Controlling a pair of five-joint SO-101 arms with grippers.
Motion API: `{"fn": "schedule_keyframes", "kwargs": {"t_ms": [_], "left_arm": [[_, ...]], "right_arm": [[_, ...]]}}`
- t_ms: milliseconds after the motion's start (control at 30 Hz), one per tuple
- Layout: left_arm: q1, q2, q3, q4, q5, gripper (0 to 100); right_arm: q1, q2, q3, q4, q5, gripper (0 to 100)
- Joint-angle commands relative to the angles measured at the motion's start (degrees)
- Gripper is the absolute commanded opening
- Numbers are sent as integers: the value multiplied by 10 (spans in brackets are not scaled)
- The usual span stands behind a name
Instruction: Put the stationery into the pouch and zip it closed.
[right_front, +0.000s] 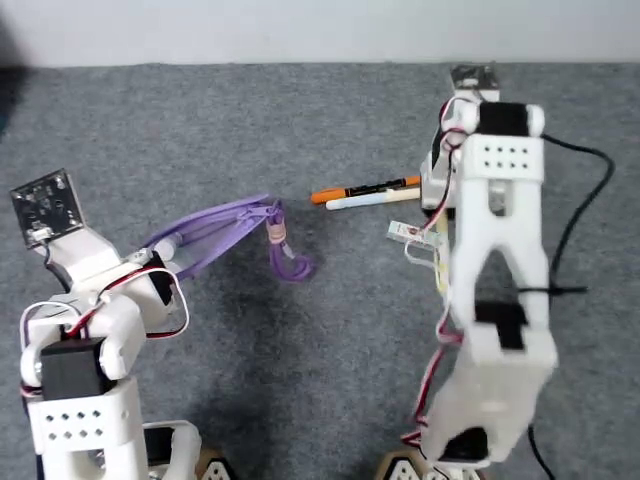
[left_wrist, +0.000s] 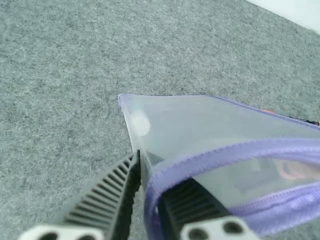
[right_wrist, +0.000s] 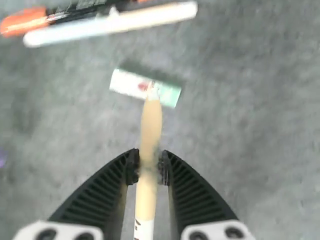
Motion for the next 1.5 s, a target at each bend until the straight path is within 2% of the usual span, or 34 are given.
{"fn": "schedule_keyframes", "kwargs": {"t_ms": [0,133,333,567,767,900,1167,1467], "left_arm": [[-2,7,-7,-11,5,12],[-2,7,-7,-11,5,12],[-2,10,-6,-4,5,12],[-2,7,-6,-4,5,12],[-2,7,-5,-4,5,12],[-2,7,-6,-4,5,12],[-2,7,-4,-4,5,12],[-2,7,-3,-4,5,12]], "right_arm": [[-24,-163,90,22,0,8],[-62,-305,185,20,-4,8],[-192,-495,347,11,-95,8],[-350,-660,455,-159,-188,8],[-432,-724,527,-362,-193,8],[-473,-727,549,-497,-173,8],[-499,-727,666,-775,-25,8],[-545,-714,804,-1066,77,8]]}}
